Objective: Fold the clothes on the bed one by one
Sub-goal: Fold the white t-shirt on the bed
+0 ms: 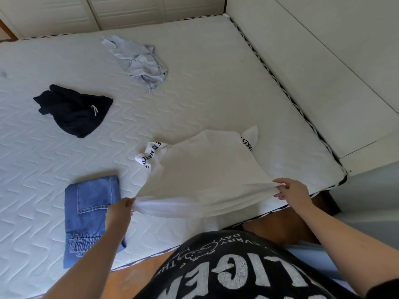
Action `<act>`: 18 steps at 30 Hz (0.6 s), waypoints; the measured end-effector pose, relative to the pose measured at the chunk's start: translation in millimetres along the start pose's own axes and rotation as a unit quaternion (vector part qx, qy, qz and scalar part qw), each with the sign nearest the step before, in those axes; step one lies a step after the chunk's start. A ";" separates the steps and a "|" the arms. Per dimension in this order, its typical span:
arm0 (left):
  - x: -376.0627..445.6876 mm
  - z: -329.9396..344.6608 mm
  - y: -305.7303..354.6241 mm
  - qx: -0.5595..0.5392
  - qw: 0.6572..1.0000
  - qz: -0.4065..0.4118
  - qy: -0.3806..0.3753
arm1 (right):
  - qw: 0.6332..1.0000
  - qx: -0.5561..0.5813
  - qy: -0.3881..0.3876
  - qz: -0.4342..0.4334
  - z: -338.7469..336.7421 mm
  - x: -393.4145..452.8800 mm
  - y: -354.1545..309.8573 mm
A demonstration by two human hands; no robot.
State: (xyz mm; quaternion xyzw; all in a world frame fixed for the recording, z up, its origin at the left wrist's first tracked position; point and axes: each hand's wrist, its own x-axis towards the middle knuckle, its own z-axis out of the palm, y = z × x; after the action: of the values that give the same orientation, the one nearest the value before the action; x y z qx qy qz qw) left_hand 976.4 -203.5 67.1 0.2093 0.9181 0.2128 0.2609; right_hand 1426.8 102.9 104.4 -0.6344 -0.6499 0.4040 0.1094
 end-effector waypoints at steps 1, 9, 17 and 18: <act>2.2 -3.0 -0.9 0.007 1.000 -0.008 -0.009 | 1.000 0.020 -0.001 0.002 -1.1 0.6 -1.8; 9.6 -3.5 0.5 -0.189 0.980 -0.020 -0.059 | 0.992 0.119 -0.042 0.028 -1.8 1.4 -17.1; 9.7 14.3 13.9 -0.244 0.960 -0.131 -0.038 | 0.984 0.141 -0.052 0.092 14.8 11.0 -15.8; 9.2 17.2 14.1 -0.245 0.959 -0.140 -0.037 | 0.985 0.135 -0.048 0.099 15.5 13.6 -13.9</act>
State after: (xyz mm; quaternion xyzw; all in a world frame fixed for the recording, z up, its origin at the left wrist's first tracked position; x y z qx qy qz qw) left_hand 982.9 -182.5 57.3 0.0160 0.8479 0.3843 0.3649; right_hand 1404.0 111.1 98.6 -0.6552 -0.5278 0.5267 0.1217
